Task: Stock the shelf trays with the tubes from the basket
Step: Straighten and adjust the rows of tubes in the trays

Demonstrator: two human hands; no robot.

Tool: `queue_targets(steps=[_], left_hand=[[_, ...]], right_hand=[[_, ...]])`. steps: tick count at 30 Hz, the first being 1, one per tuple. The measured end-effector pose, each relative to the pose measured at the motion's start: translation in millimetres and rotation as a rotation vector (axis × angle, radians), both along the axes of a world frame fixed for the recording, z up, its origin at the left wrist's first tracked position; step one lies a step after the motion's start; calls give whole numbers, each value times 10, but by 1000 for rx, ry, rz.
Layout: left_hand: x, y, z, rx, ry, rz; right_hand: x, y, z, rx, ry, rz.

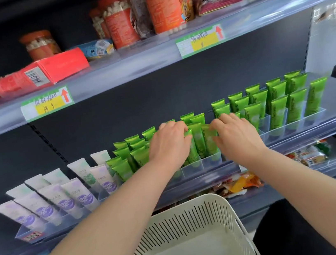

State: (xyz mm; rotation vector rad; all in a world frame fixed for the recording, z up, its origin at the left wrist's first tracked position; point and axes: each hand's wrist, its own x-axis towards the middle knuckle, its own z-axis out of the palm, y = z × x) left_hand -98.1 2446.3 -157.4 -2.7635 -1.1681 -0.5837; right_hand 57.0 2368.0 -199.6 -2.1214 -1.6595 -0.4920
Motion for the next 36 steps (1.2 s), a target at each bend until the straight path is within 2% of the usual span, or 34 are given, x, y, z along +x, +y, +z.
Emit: queue_targets(steps=[5,8,18,25,29,33,36], left_hand=[[436,272,197,1,83,19],[597,433,234,-67,170,47],[853,667,210,-185,290,117],[1033,627,206,-129,235,56],[1057,631,180,-202,229,32],[993,709,235,-296,139,42],[935,825,302,-284,59,66]], right_hand=[[196,177,120,-89,-59,11],[252,284,111,-121,-79,26],[418,360,104,-120,-7,135],[487,373,114,-104,48,176],[571,349,162,-73,53,142],[595,379,209,-67,84,126],[563,433,231,-69,89,134]])
